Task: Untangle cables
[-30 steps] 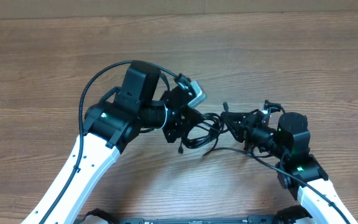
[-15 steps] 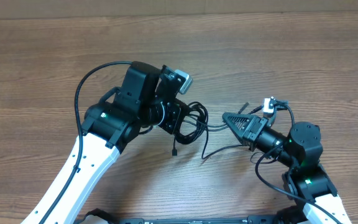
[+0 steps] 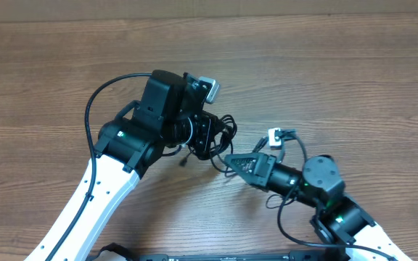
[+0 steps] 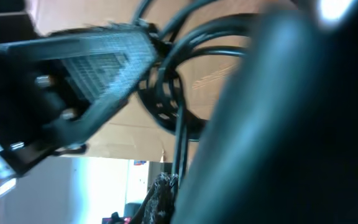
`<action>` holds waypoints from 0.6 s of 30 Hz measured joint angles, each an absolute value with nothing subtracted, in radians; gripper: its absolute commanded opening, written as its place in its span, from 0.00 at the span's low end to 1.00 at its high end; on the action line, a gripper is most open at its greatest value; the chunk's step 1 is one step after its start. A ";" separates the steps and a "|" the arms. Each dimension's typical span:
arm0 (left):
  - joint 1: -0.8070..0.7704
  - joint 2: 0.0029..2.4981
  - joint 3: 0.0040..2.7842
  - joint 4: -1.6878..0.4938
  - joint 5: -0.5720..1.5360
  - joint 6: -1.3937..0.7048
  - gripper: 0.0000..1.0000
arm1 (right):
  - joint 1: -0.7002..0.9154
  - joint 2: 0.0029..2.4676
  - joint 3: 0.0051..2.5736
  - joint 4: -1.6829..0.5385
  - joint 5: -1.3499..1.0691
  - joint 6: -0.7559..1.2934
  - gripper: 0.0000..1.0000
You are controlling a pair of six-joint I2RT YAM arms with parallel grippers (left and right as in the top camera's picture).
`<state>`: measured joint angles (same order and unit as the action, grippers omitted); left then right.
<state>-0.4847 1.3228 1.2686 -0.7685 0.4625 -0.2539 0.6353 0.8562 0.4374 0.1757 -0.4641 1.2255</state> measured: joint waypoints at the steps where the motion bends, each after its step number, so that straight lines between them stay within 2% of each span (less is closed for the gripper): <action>1: -0.485 1.323 1.269 -0.768 0.474 -0.256 0.04 | 0.648 0.871 0.437 0.190 -0.444 1.228 0.04; 9: -0.545 1.323 1.269 -0.765 0.533 -0.260 0.04 | 0.669 1.029 0.437 0.355 -0.351 1.251 0.04; 16: -0.591 1.323 1.269 -0.758 0.594 -0.263 0.04 | 0.669 1.069 0.437 0.369 -0.269 1.258 0.04; 18: -0.596 1.323 1.269 -0.728 0.612 -0.280 0.04 | 0.669 1.069 0.437 0.375 -0.253 1.257 0.09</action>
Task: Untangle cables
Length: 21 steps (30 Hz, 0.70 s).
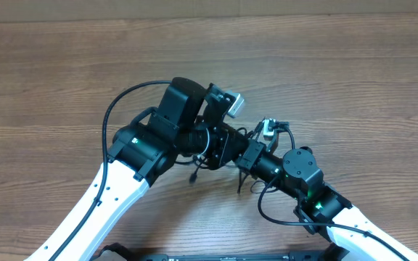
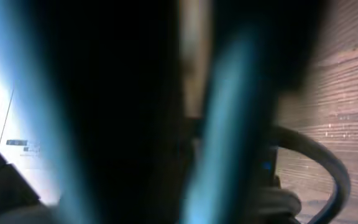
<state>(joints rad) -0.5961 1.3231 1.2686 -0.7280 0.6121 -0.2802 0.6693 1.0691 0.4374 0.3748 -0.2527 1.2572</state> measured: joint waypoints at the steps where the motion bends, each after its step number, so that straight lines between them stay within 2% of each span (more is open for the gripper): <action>1: -0.596 1.323 1.269 -0.716 0.617 -0.292 0.04 | 0.669 1.069 0.437 0.374 -0.248 1.259 0.13; 5: -0.596 1.323 1.269 -0.662 0.617 -0.374 0.04 | 0.670 1.069 0.437 0.376 -0.246 1.259 0.37; 9: -0.601 1.323 1.269 -0.676 0.536 -0.494 0.04 | 0.673 1.069 0.437 0.366 -0.250 1.246 0.75; 13: -0.601 1.322 1.270 -0.739 0.385 -0.625 0.04 | 0.675 1.065 0.436 0.307 -0.254 1.237 0.98; 21: -0.601 1.322 1.269 -0.851 0.129 -0.885 0.04 | 0.676 0.939 0.435 0.089 -0.200 1.157 1.00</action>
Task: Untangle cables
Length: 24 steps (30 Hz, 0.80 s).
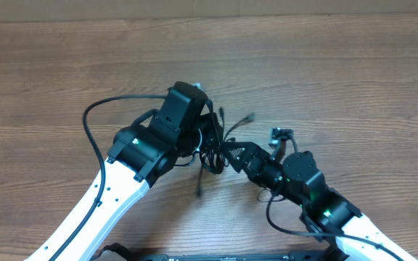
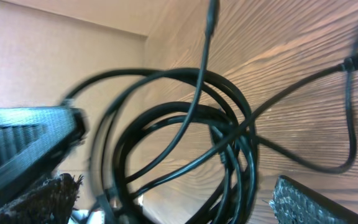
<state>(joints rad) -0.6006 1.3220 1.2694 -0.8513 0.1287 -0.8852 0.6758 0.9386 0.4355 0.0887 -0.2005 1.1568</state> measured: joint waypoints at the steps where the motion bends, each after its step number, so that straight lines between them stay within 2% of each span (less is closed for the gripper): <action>1: -0.601 1.322 1.269 -0.868 0.099 -0.930 0.04 | 0.676 0.913 0.436 0.059 -0.187 1.139 1.00; 8: -0.601 1.322 1.269 -1.007 -0.073 -1.298 0.04 | 0.676 0.718 0.436 -0.170 -0.138 0.931 1.00; 11: -0.601 1.322 1.269 -1.052 -0.110 -1.443 0.04 | 0.676 0.656 0.436 -0.214 -0.167 0.907 1.00; 17: -0.601 1.322 1.269 -1.070 -0.133 -1.629 0.04 | 0.676 0.646 0.436 -0.201 -0.332 1.110 1.00; 22: -0.601 1.322 1.269 -1.070 -0.140 -1.693 0.04 | 0.689 0.699 0.436 -0.187 -0.415 1.263 1.00; 24: -0.601 1.324 1.269 -1.070 -0.141 -1.702 0.04 | 0.709 0.741 0.436 -0.155 -0.422 1.313 0.96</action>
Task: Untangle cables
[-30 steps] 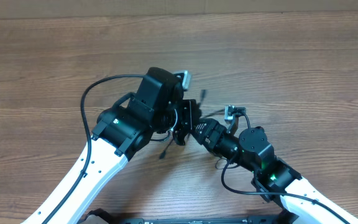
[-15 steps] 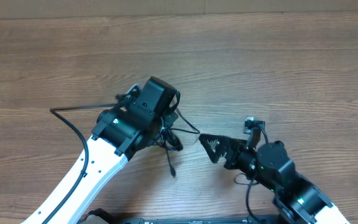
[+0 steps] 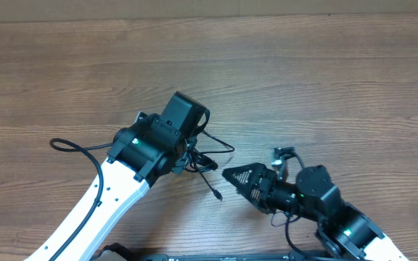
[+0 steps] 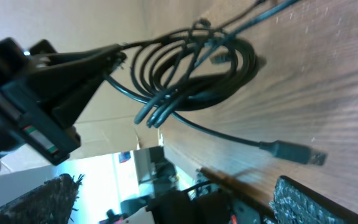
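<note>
A black cable coil [image 3: 198, 158] hangs at the tip of my left arm, low over the wooden table [image 3: 325, 80]. In the right wrist view the left gripper [image 4: 118, 56] pinches the coil [image 4: 197, 68] at its edge, jaws closed on the strands. One free strand runs out to a USB plug [image 4: 294, 151], which lies on the wood [image 3: 216, 194]. My right gripper [image 3: 228, 174] stands open to the right of the coil, apart from it. Its fingers [image 4: 303, 199] are spread wide with nothing between them.
The left arm's own black cable loops out over the table on the left [image 3: 71, 147]. A thin strand of the bundle reaches right toward [image 3: 231, 148]. The table's front edge is close behind both arms.
My right gripper was up against the coil with strands between its fingers; now it is back to the right, off the cables. The left gripper with the coil sits slightly lower and left. The plug end now lies on the table.
My left gripper held the tangled bundle mid-table with the right gripper just to its right. Then both met at the bundle. Then the right fingers framed the coil, loose ends sticking out. Now the right gripper is apart and one plug end trails free.
</note>
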`<action>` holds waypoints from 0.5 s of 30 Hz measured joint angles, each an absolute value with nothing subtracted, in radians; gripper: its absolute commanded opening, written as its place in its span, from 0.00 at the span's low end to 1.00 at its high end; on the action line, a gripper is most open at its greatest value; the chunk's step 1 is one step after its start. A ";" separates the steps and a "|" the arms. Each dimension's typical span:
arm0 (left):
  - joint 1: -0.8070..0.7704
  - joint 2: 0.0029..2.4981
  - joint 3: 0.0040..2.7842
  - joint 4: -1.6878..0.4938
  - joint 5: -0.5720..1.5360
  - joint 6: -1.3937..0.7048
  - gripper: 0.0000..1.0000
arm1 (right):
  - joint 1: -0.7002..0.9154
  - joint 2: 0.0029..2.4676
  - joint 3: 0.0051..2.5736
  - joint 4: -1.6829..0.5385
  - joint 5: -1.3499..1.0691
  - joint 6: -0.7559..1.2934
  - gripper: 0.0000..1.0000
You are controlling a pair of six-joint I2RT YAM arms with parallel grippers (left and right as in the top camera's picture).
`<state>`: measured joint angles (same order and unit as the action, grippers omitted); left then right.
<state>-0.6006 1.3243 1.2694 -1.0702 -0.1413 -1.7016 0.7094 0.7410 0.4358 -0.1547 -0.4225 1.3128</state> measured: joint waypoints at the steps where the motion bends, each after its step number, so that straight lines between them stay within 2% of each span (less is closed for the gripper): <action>1: -0.601 1.327 1.269 -1.071 -0.143 -1.705 0.04 | 0.717 0.758 0.436 -0.127 -0.424 1.328 0.93; 4: -0.601 1.348 1.270 -1.073 -0.144 -1.711 0.04 | 0.762 0.839 0.436 0.003 -0.421 1.375 0.93; 10: -0.601 1.389 1.269 -1.074 -0.143 -1.705 0.04 | 0.806 0.978 0.437 0.120 -0.401 1.470 0.74; 15: -0.601 1.390 1.269 -1.074 -0.143 -1.695 0.04 | 0.821 1.063 0.437 0.119 -0.360 1.547 0.73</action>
